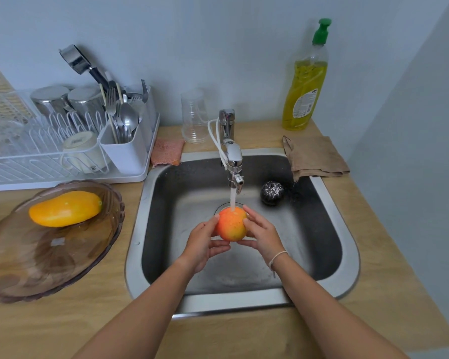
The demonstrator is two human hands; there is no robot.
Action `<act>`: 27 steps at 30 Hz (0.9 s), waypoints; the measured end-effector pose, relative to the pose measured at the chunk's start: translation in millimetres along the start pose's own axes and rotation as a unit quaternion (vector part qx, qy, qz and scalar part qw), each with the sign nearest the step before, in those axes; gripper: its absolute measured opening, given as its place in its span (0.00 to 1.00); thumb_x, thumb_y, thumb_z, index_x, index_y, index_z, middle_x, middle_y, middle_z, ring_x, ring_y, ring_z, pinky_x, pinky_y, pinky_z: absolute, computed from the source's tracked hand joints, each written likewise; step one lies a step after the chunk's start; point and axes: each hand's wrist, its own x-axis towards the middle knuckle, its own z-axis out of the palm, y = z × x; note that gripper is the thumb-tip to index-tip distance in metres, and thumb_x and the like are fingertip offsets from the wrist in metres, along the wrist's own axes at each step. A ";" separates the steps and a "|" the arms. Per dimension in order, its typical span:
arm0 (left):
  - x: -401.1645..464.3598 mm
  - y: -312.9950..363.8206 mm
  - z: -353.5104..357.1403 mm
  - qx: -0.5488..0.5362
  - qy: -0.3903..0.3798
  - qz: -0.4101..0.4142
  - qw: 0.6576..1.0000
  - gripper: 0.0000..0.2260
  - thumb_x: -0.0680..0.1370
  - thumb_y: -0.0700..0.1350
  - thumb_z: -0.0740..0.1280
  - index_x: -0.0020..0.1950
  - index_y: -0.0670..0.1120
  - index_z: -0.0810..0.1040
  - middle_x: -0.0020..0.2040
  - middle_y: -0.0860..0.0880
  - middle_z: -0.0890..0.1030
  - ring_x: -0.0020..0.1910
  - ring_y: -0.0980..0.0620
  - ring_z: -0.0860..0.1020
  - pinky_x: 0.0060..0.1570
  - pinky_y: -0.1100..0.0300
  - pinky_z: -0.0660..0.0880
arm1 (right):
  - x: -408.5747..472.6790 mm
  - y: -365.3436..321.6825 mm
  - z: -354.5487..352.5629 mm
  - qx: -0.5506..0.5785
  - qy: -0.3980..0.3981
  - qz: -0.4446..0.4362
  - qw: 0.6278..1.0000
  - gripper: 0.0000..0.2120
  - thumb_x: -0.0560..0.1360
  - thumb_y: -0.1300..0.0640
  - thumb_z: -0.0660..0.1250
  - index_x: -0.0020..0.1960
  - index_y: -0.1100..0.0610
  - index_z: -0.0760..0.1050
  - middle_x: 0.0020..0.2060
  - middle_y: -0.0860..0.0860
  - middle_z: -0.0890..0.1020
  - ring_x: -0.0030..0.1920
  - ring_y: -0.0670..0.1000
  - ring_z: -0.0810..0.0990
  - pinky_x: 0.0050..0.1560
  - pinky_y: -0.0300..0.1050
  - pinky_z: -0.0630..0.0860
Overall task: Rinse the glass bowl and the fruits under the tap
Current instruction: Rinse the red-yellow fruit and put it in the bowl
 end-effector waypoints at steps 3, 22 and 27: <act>1.2 1.0 -2.6 0.015 0.024 0.012 1.000 0.19 0.76 0.57 0.62 0.58 0.43 0.72 0.50 0.42 0.78 0.45 0.44 0.81 0.43 0.52 0.81 | -2.0 -1.5 0.6 0.000 -0.037 -0.009 0.999 0.21 0.74 0.63 0.65 0.64 0.47 0.71 0.63 0.55 0.70 0.58 0.59 0.76 0.41 0.42 0.82; -2.5 -2.0 -10.9 0.006 -0.009 0.065 0.998 0.12 0.76 0.47 0.67 0.59 0.49 0.77 0.58 0.45 0.77 0.54 0.43 0.79 0.46 0.56 0.80 | 6.8 5.9 -2.4 -0.039 0.029 0.014 0.999 0.14 0.75 0.59 0.66 0.60 0.56 0.74 0.58 0.56 0.74 0.57 0.58 0.76 0.45 0.45 0.81; -1.9 -1.6 -13.5 0.008 0.003 0.080 0.997 0.10 0.76 0.49 0.67 0.56 0.50 0.78 0.59 0.46 0.76 0.56 0.44 0.78 0.51 0.53 0.80 | 3.9 6.6 -2.9 -0.072 -0.010 -0.016 0.997 0.22 0.73 0.59 0.68 0.66 0.50 0.71 0.57 0.53 0.74 0.58 0.58 0.76 0.45 0.43 0.82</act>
